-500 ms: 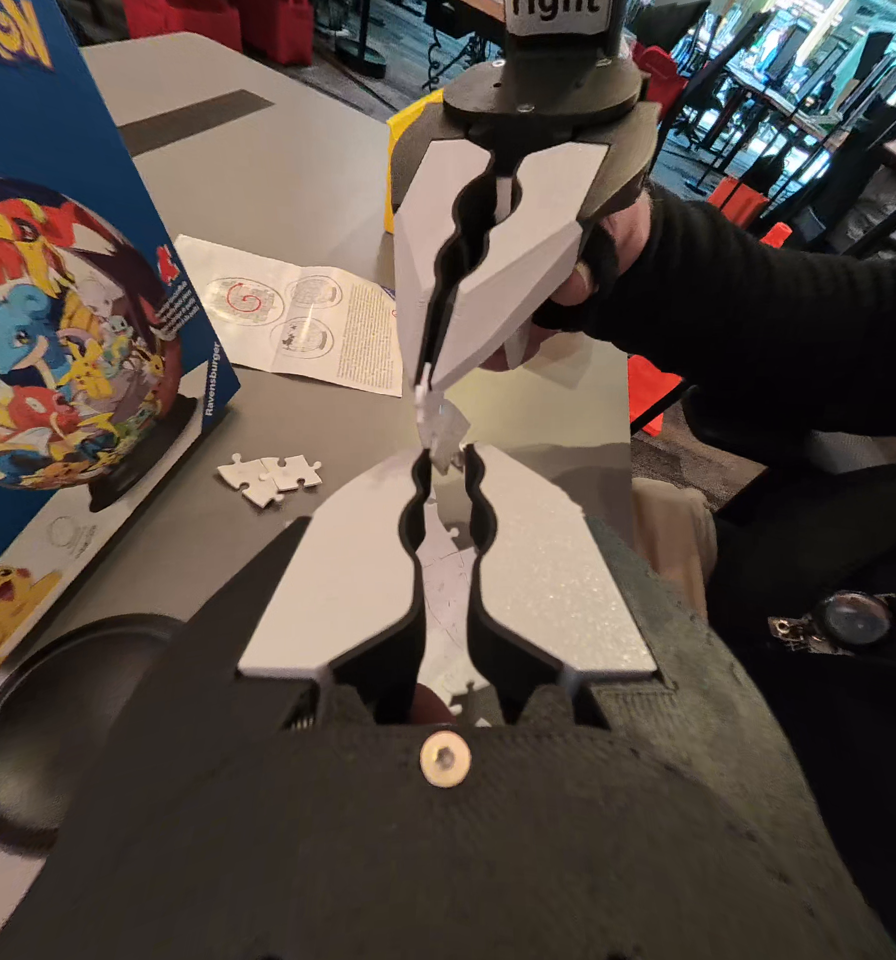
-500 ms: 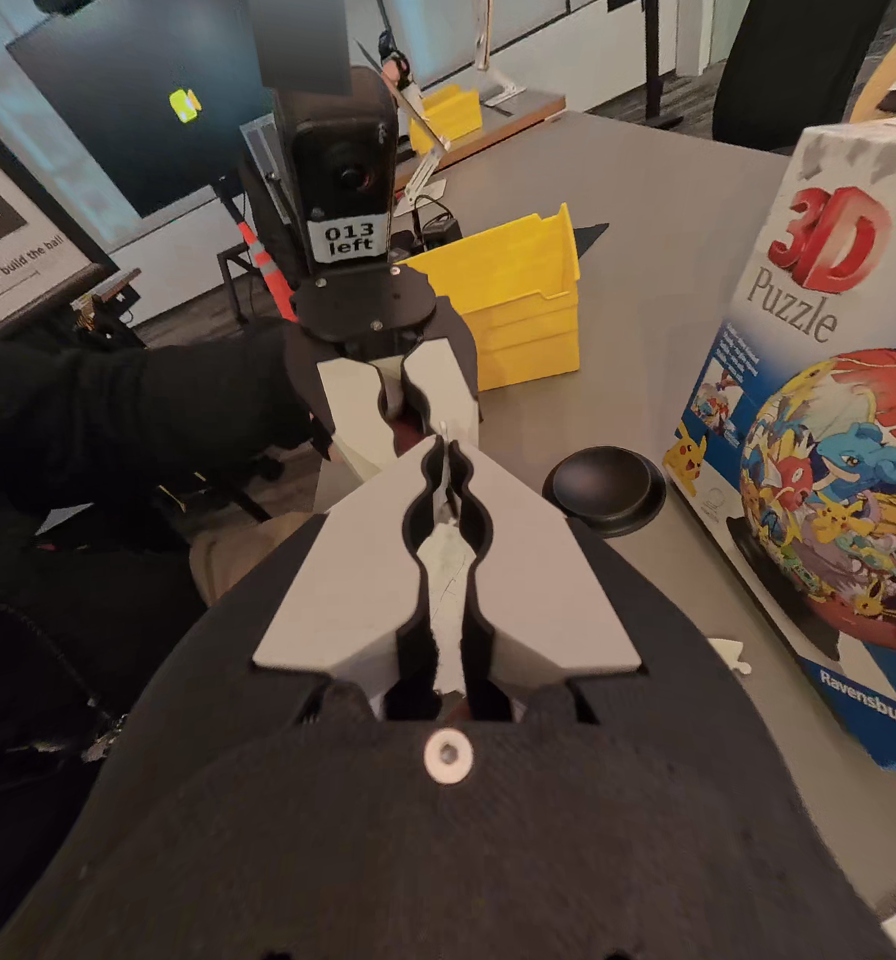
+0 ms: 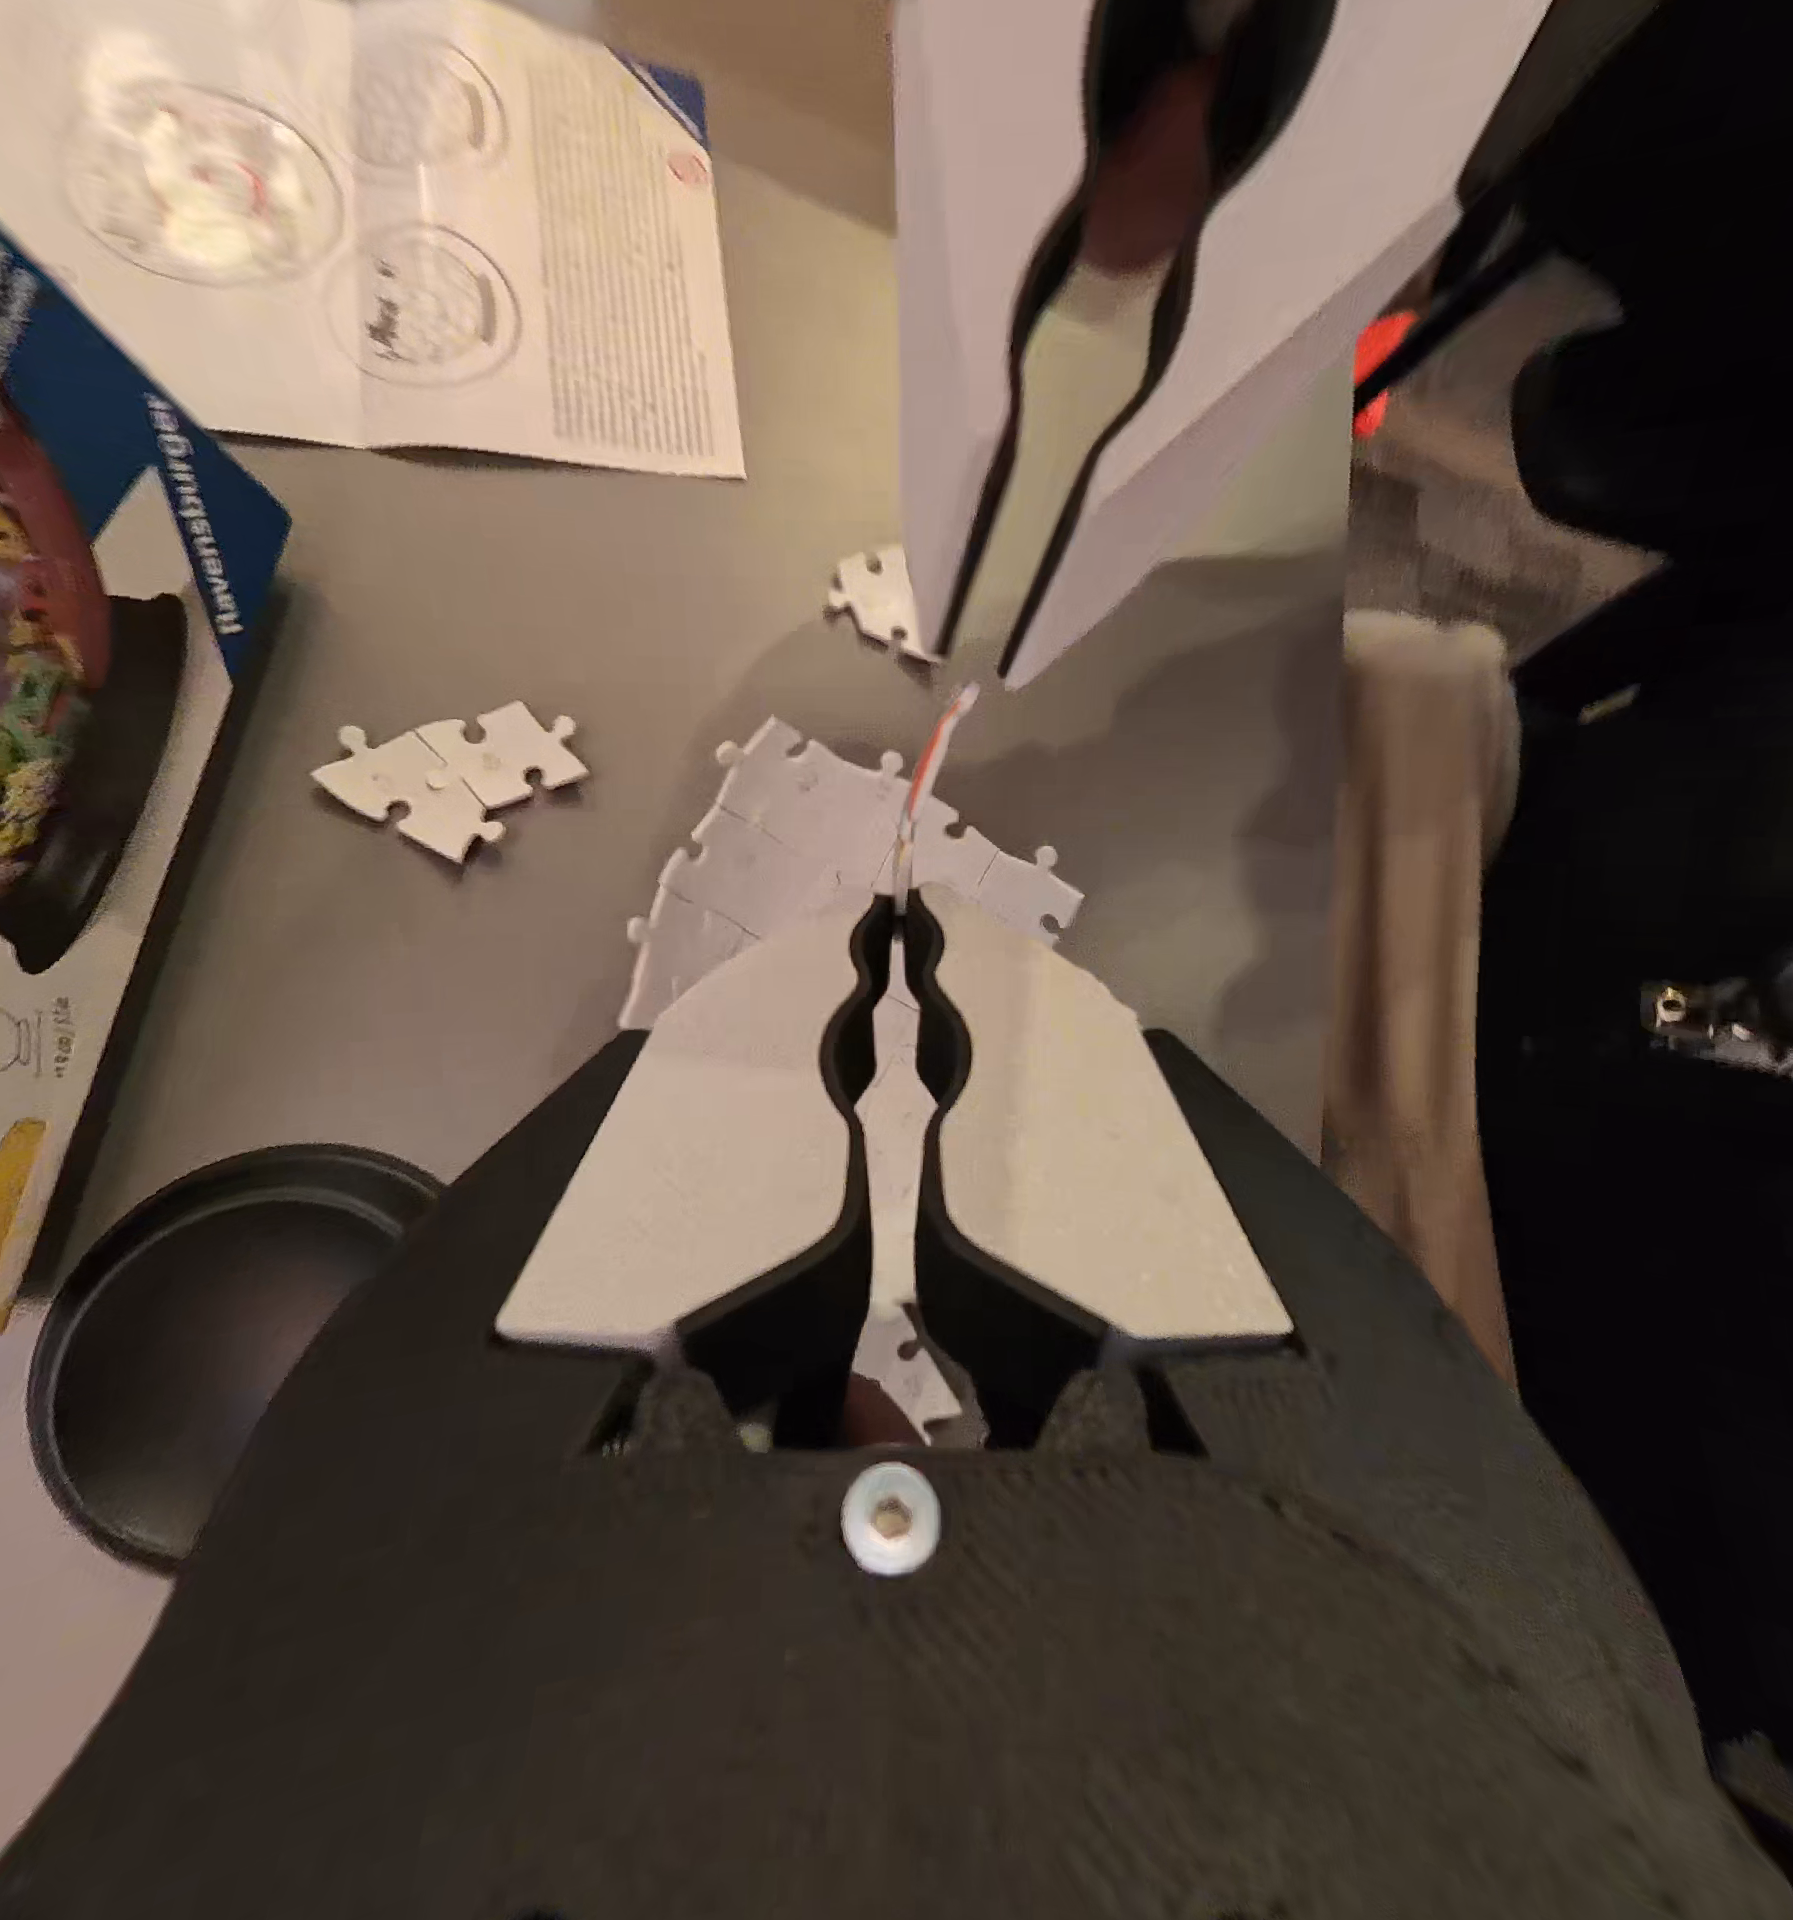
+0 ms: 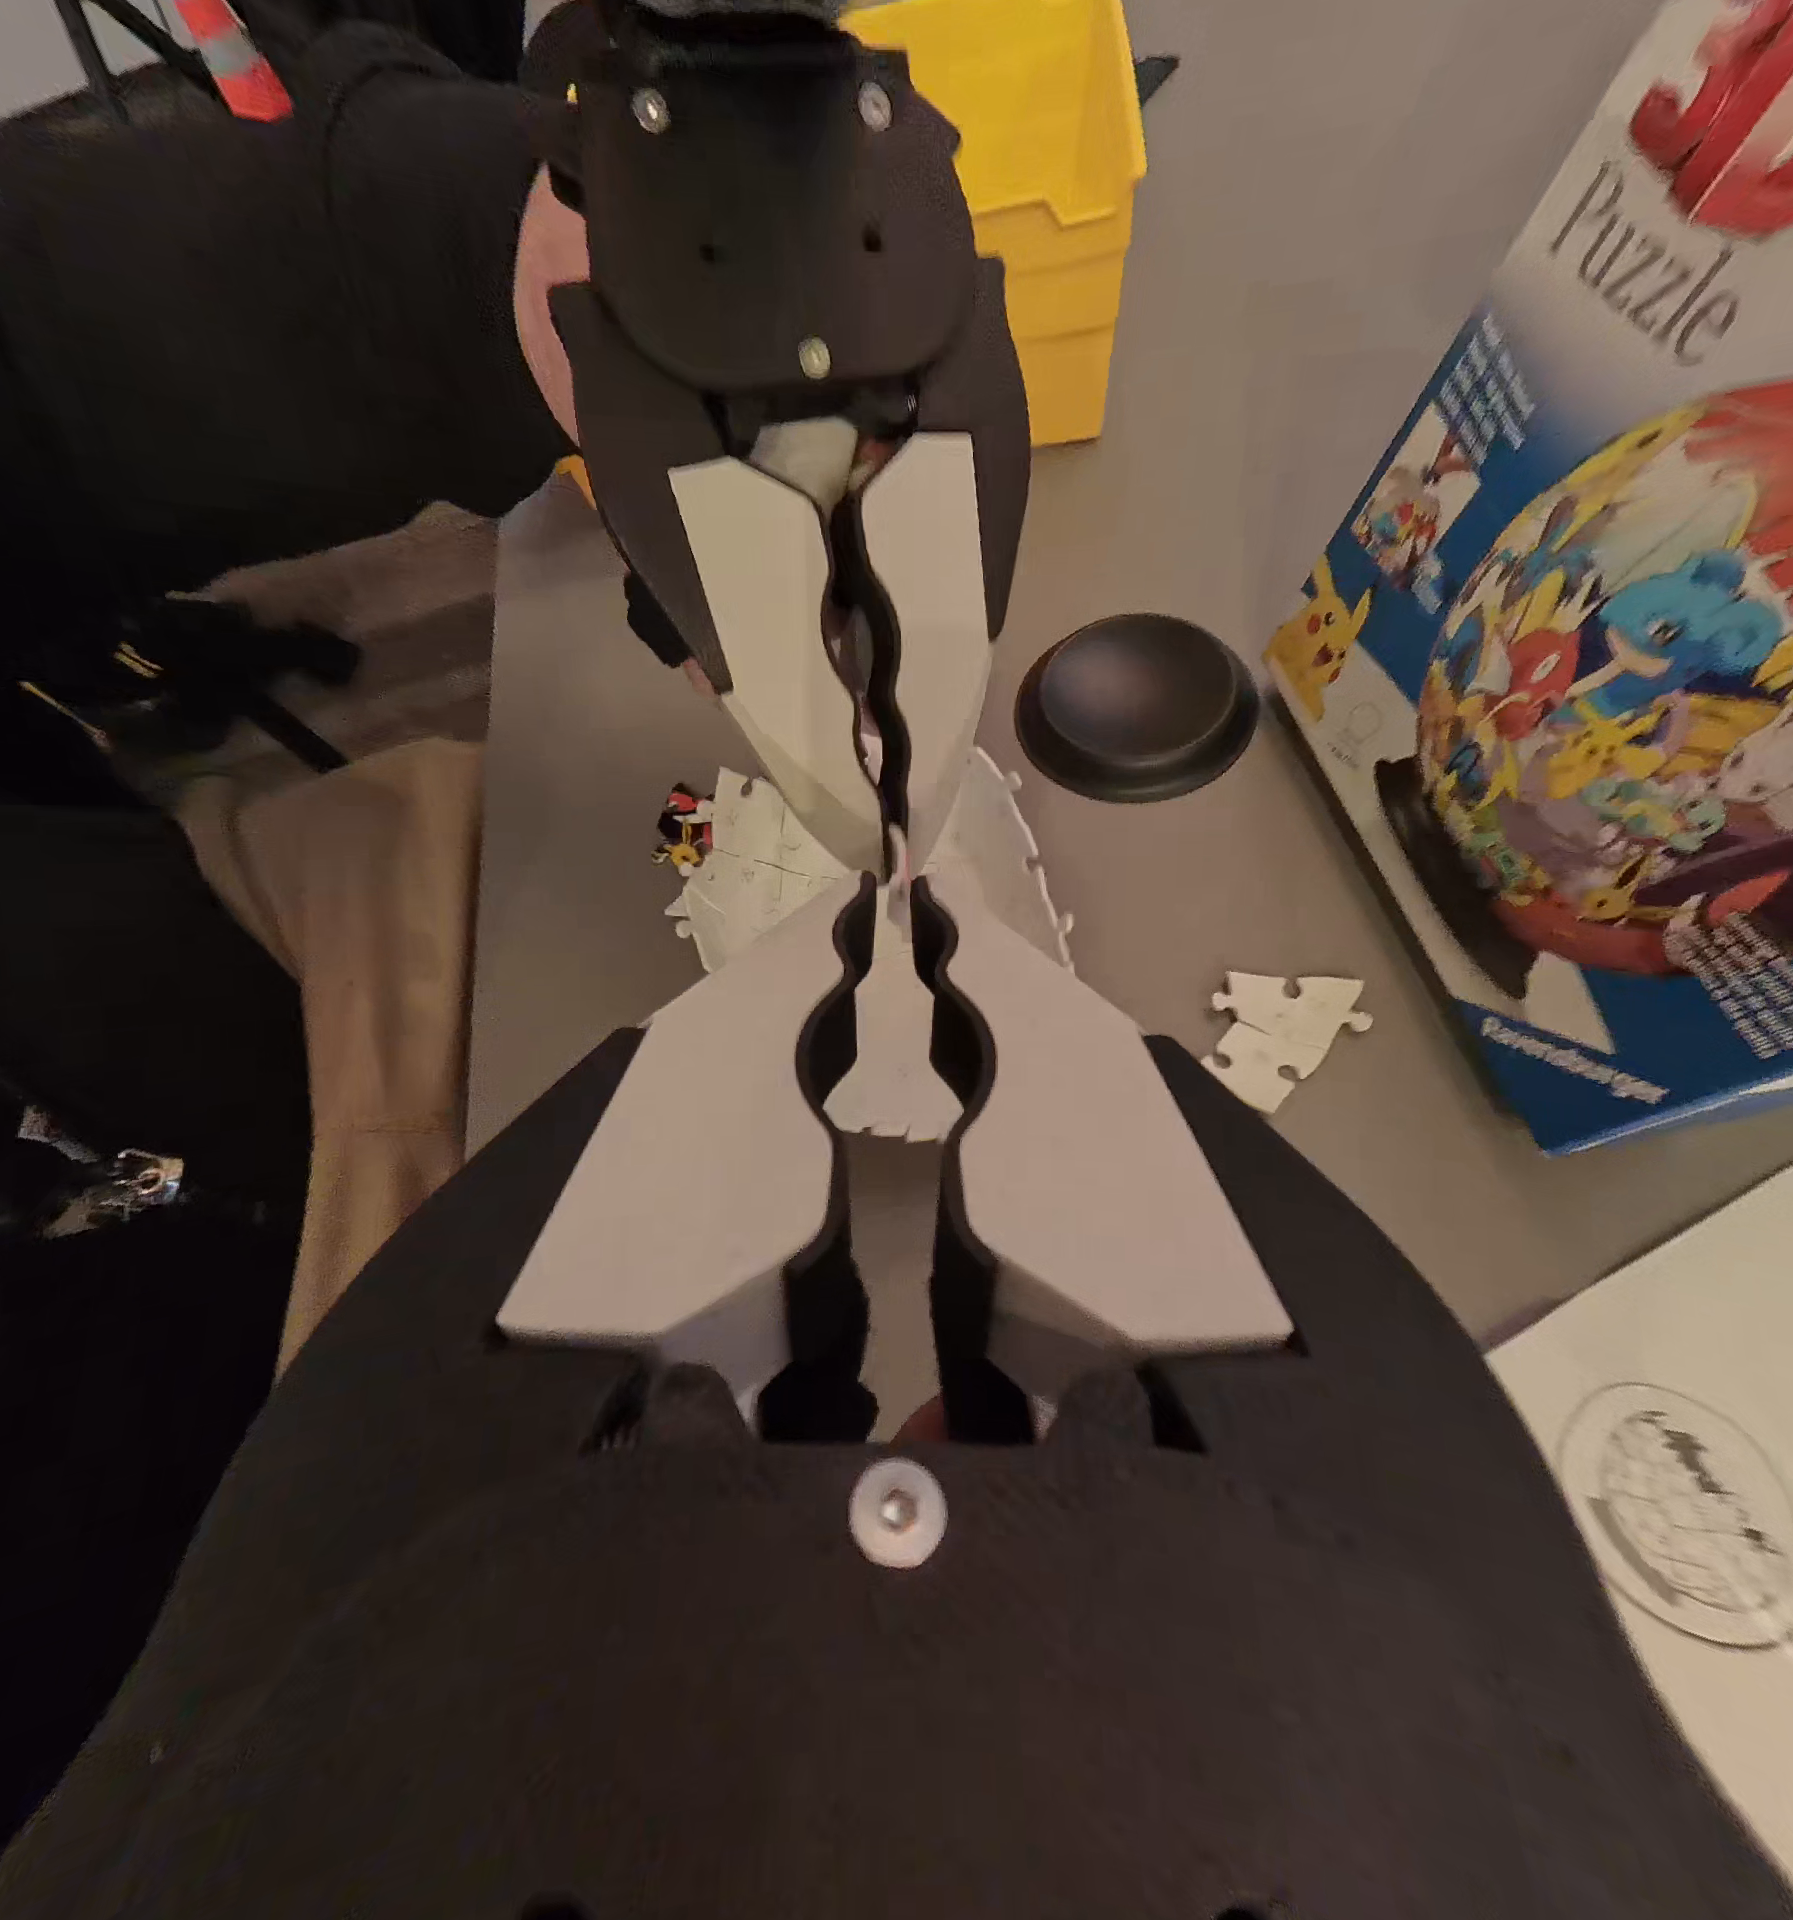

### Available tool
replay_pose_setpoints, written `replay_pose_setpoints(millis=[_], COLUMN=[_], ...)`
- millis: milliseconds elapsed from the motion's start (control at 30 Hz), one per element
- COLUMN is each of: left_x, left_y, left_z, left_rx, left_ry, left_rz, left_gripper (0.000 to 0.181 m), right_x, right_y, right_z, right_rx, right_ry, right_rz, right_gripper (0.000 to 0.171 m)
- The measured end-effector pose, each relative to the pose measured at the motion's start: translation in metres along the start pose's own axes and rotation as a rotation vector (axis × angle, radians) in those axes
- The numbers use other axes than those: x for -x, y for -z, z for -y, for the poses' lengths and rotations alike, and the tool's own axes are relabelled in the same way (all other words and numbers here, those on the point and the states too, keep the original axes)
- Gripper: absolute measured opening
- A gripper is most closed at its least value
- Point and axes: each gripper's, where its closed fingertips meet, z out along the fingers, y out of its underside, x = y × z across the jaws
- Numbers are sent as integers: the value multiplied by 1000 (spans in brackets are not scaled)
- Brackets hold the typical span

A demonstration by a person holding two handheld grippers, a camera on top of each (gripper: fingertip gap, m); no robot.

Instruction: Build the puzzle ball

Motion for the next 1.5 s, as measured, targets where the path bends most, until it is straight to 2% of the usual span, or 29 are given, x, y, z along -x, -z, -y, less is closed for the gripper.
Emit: replay_pose_setpoints(millis=[133, 200, 300, 367, 533, 667, 867, 1133, 1200, 1333, 1433, 1500], left_x=[-7, -9, -8, 1, 8, 9, -10, -16, -9, -3, 3, 0], left_y=[-1, -2, -5, -6, -11, -18, -31, -51, -54, -36, -15, -7], left_z=[3, 4, -1, -24, -71, -86, -95, -72, -59, -23, -12, -9], left_rx=[77, 101, 138, 265, 533, 599, 614, 463, 380, 184, 168, 155], left_ry=[-74, -100, -114, -115, -183, -195, -158, 4, 13, 109, 49, -16], left_rz=[-5, -9, 11, 65, 188, 249, 240, 255, 307, 316, 341, 281], left_gripper=[2, 2, 7, 18, 17, 16, 19, 17, 17, 16, 11, 10], right_x=[6, 9, 4, 3, 9, 8, 8, 7, 7, 7, 8, 8], right_y=[-4, -6, -5, -3, 4, 9, 18, 30, 35, 46, 49, 48], right_z=[-9, -12, -20, -24, -38, -41, -40, -40, -39, -38, -39, -42], right_rx=[106, 116, 141, 123, 116, 98, 74, 38, 25, -10, -34, -27], right_ry=[74, 72, 25, -33, -71, -92, -109, -133, -137, -159, -188, -195], right_rz=[-11, 5, -10, -12, -21, -33, -51, -80, -93, -110, -103, -103], right_gripper=[8, 1, 0, 0, 0, 0, 0, 0, 0, 0, 0, 0])
